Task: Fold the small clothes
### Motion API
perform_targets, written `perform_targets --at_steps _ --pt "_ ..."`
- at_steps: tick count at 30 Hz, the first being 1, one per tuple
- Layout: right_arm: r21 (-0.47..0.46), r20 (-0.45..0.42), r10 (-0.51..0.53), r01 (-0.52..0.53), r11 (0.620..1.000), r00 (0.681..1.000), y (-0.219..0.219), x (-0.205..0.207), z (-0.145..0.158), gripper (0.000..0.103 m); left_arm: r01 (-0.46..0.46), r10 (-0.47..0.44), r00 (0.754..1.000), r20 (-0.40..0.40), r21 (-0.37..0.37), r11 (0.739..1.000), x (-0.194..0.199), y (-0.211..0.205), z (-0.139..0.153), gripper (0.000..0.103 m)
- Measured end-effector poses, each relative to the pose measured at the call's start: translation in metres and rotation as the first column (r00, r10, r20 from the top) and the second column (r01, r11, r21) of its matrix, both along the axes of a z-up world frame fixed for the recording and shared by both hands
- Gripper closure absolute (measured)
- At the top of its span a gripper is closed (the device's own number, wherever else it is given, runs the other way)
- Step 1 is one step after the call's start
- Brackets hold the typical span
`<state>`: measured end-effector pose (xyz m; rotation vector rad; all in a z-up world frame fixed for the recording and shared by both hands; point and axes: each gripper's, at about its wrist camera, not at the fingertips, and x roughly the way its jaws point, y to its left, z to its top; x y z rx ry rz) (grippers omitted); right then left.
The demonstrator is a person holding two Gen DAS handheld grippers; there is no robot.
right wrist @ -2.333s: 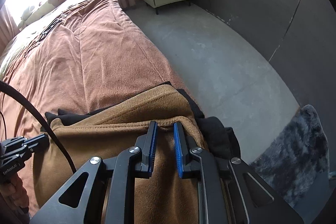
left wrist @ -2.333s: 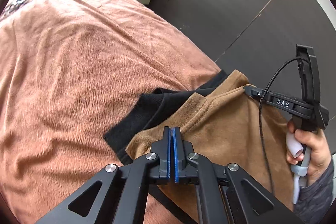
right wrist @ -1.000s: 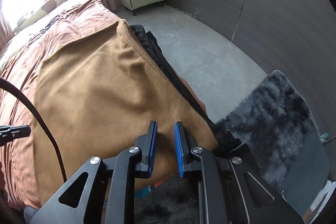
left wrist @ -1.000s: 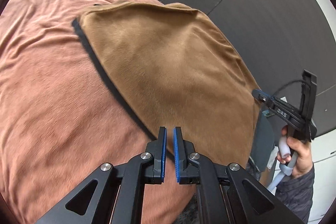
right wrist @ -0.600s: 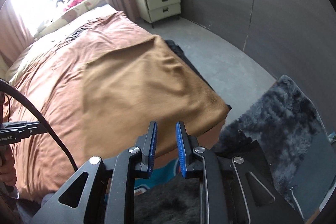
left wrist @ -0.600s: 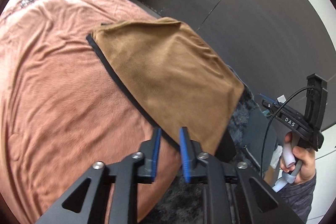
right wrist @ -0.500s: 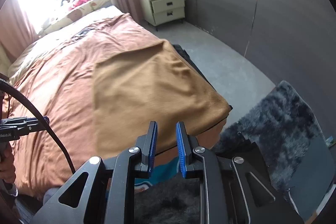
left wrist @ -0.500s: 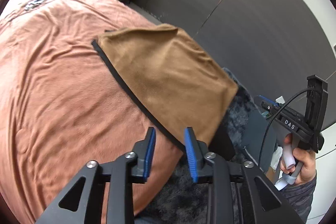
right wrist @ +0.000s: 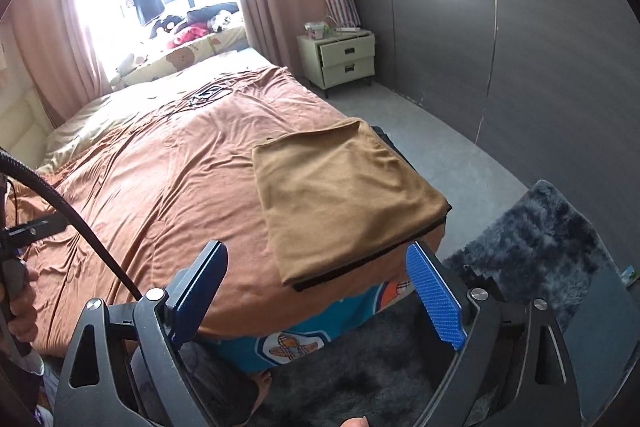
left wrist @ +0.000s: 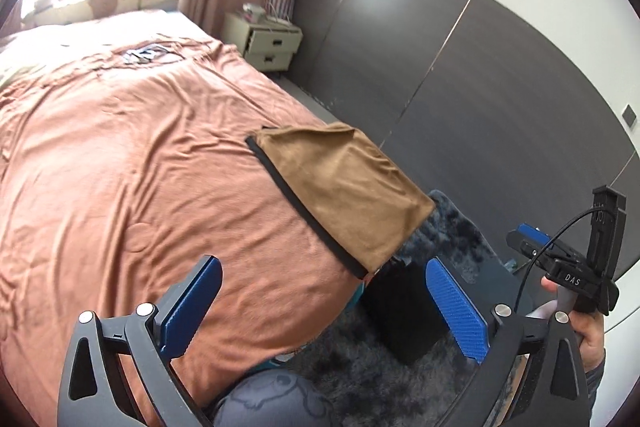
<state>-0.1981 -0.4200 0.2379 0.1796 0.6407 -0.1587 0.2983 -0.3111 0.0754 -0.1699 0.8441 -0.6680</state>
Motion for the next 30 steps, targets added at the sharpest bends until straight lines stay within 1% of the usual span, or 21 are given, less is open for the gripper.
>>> perform_targets --at_steps 2,3,4,7,11,15,19,25,28,30 --pt "-0.003 0.017 -0.016 0.016 1.000 1.000 0.009 -0.018 0.004 0.004 -0.001 0.002 1.000 0.020 -0.010 1.000 -0.013 0.013 0.007 0.001" --pt "0.002 0.029 -0.015 0.015 1.000 0.999 0.011 -0.023 0.005 0.001 -0.002 0.003 0.999 0.035 -0.012 1.000 -0.021 0.020 0.011 0.001" --pt "0.006 0.043 -0.011 0.011 1.000 0.999 0.015 -0.030 0.006 0.000 -0.008 0.009 0.999 0.053 -0.008 1.000 -0.029 0.028 0.015 0.000" --pt "-0.008 0.073 0.000 0.001 1.000 0.997 0.030 -0.049 0.007 0.000 -0.022 0.023 0.996 0.087 -0.011 1.000 -0.049 0.048 0.021 0.000" --pt "-0.033 0.086 0.016 -0.013 0.999 0.996 0.050 -0.066 0.007 0.000 -0.028 0.030 0.991 0.131 -0.011 1.000 -0.079 0.075 0.027 0.000" --pt "-0.028 0.106 0.056 -0.053 0.998 0.993 0.075 -0.081 0.007 0.000 -0.034 0.032 0.978 0.206 0.006 0.999 -0.116 0.099 0.033 0.000" --pt "-0.044 0.145 0.094 -0.088 0.995 0.985 0.104 -0.097 0.005 0.000 -0.051 0.050 0.971 0.234 -0.001 0.999 -0.145 0.126 0.033 0.000" --pt "-0.043 0.201 0.143 -0.137 0.990 0.969 0.134 -0.120 -0.005 0.000 -0.138 0.127 0.953 0.276 0.020 0.990 -0.188 0.169 0.028 0.000" --pt "-0.033 0.209 0.149 -0.145 0.989 0.967 0.144 -0.130 -0.016 0.000 -0.169 0.154 0.944 0.290 0.029 0.985 -0.208 0.187 0.025 0.000" --pt "-0.025 0.209 0.154 -0.152 0.988 0.966 0.148 -0.132 -0.022 0.000 -0.198 0.183 0.936 0.301 0.020 0.980 -0.224 0.202 0.021 0.000"
